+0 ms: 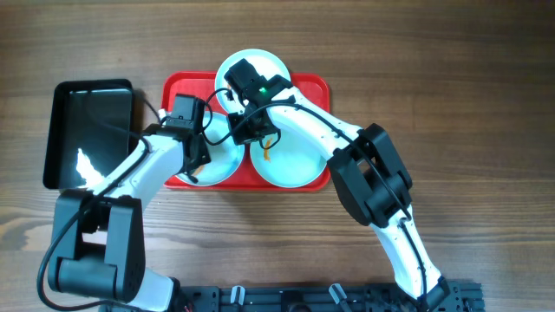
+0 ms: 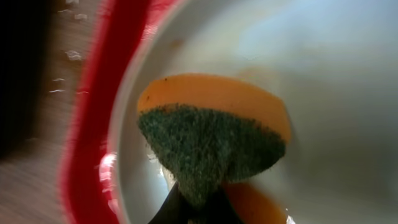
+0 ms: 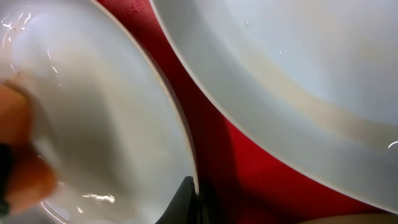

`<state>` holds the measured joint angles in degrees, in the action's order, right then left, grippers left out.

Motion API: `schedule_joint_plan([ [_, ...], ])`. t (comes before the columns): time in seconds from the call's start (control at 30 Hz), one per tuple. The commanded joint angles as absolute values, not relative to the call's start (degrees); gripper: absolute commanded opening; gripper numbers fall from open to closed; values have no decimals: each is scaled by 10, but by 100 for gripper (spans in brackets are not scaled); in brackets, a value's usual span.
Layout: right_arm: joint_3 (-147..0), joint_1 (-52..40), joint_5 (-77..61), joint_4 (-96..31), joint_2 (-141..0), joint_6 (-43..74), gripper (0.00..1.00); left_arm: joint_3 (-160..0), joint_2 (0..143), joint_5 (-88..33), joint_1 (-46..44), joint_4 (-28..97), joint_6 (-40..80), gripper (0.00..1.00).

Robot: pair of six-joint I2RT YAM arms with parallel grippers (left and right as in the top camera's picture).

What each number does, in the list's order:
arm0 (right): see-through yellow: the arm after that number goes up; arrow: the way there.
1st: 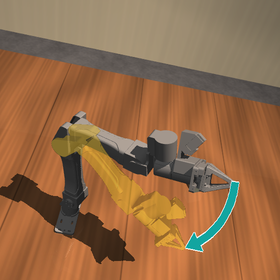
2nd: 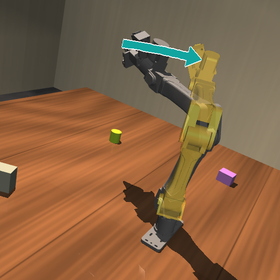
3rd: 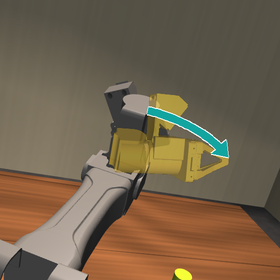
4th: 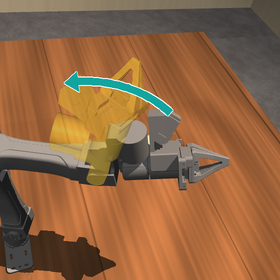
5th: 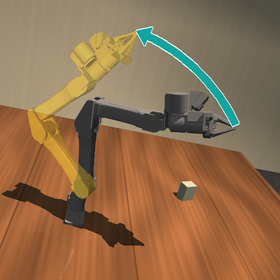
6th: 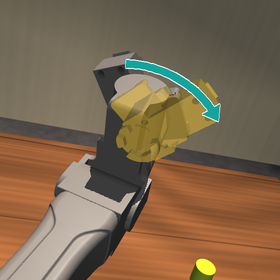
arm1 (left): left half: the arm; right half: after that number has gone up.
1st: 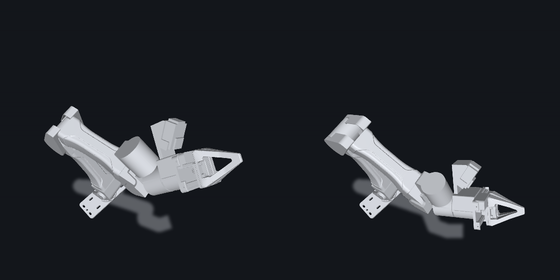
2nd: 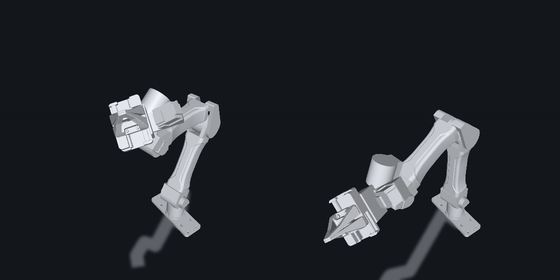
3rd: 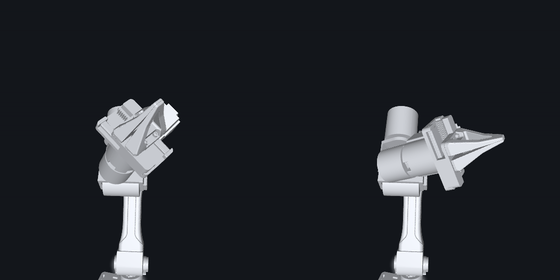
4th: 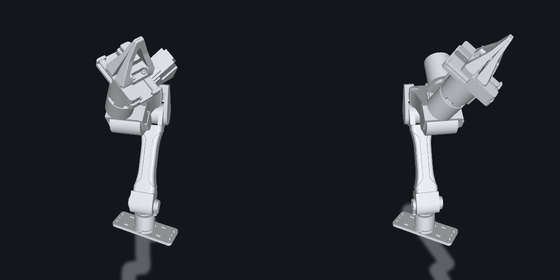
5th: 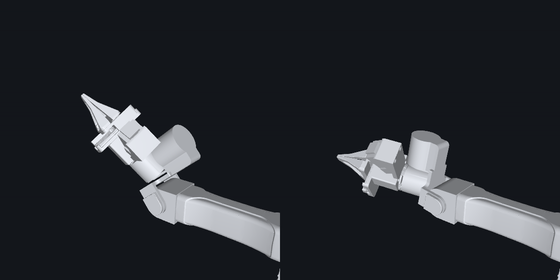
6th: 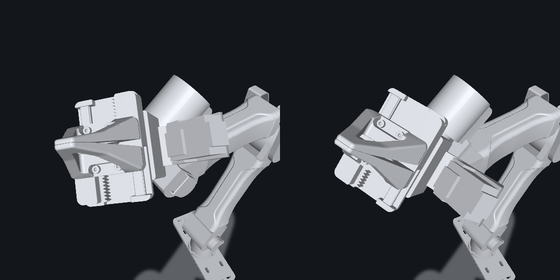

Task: Clean dirty plates on tray and stack at the side
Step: 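Scrub the lower-left plate with the sponge in the left gripper, then move the sponge with the left gripper back over the black tray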

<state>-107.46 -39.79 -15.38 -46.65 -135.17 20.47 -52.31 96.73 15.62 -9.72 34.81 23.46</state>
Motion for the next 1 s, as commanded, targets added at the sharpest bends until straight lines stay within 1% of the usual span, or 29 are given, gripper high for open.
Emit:
schedule_joint_plan([
  [0.0, -1084, -397, -154, -469, -1372, 195, 4, -518, 981, 306, -80, 369, 242, 4],
  [0.13, -1084, -397, -154, -469, -1372, 196, 4, -522, 964, 311, -81, 371, 243, 4],
  [0.17, -1084, -397, -154, -469, -1372, 196, 6, -524, 957, 307, -81, 371, 243, 4],
  [0.2, -1084, -397, -154, -469, -1372, 196, 4, -525, 948, 302, -81, 371, 245, 4],
  [0.43, -1084, -397, -155, -462, -1371, 196, 4, -530, 853, 210, -81, 367, 245, 4],
  [0.57, -1084, -397, -156, -459, -1370, 196, 4, -530, 794, 199, -80, 360, 249, 4],
  [0.7, -1085, -397, -187, -455, -1368, 195, 4, -530, 739, 196, -48, 345, 306, 4],
  [0.77, -1085, -397, -189, -455, -1366, 195, 4, -530, 726, 178, -18, 336, 307, 4],
  [0.83, -1086, -397, -190, -455, -1364, 195, 4, -530, 724, 145, 19, 329, 305, 4],
  [0.87, -1086, -397, -196, -456, -1361, 190, 4, -529, 728, 94, 53, 325, 298, 4],
  [0.9, -1086, -397, -197, -456, -1360, 190, 4, -529, 730, 66, 64, 323, 287, 4],
  [0.97, -1085, -397, -197, -455, -1356, 190, 4, -528, 740, -30, 85, 314, 250, 4],
])
